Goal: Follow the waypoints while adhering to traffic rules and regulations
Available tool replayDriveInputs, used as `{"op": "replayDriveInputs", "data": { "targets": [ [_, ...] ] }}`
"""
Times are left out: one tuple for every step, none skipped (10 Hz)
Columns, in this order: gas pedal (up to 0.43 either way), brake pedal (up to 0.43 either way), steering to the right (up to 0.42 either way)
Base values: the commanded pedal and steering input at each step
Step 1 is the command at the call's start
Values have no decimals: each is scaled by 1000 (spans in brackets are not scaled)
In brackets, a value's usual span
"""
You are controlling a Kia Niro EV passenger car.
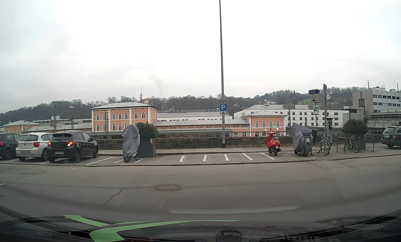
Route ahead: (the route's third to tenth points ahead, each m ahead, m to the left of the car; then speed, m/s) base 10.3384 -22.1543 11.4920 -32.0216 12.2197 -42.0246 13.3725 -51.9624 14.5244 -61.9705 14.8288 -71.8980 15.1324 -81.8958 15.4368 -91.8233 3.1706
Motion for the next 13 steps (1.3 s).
{"op": "replayDriveInputs", "data": {
  "targets": [
    [0,0,197],
    [0,0,225],
    [0,0,262],
    [0,0,296],
    [0,0,325],
    [0,0,359],
    [8,0,389],
    [28,0,416],
    [59,0,445],
    [67,0,469],
    [79,0,492],
    [79,0,505],
    [87,0,517]
  ]
}}
